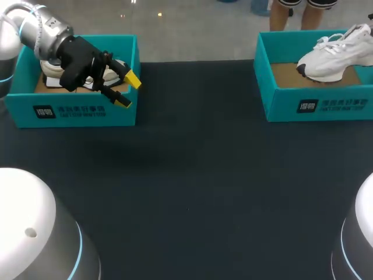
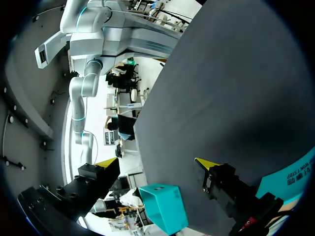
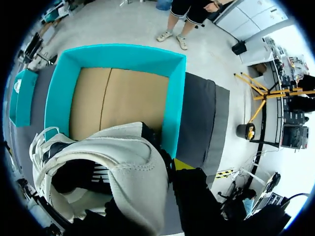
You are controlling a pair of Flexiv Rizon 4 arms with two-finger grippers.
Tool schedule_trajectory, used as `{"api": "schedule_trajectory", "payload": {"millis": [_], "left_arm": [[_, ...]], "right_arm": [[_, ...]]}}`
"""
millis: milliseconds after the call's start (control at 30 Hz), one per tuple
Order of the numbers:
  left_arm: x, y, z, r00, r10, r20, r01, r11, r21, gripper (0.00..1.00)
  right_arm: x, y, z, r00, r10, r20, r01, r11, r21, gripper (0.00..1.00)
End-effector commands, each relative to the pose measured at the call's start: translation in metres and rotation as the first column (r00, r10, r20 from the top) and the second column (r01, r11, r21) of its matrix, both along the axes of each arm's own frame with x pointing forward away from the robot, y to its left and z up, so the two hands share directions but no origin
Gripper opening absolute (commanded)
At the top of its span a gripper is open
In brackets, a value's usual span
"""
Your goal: Take the shoe out of the shoebox, open the shoe tongue, remove and reinsert the insole, then place the shoe into the shoebox
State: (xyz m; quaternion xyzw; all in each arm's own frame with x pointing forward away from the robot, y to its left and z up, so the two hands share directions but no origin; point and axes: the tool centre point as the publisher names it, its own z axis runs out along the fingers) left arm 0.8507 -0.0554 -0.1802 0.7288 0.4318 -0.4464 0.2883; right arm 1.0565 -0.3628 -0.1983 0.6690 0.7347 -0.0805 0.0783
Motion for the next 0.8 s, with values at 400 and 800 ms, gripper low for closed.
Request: {"api": "schedule_trajectory", "payload": {"millis": [400,800], "left_arm": [[0.0,0.0,0.0,1.0,-0.001,0.002,0.001,1.0,0.003,1.0],[0.0,0.0,0.0,1.0,-0.001,0.002,0.001,1.0,0.003,1.0]], "right_arm": [[-0.005,0.002,0.002,0.8,-0.588,0.121,0.588,0.808,0.042,0.0],[-0.009,0.003,-0.011,0.851,-0.513,0.111,0.51,0.858,0.056,0.0]]}}
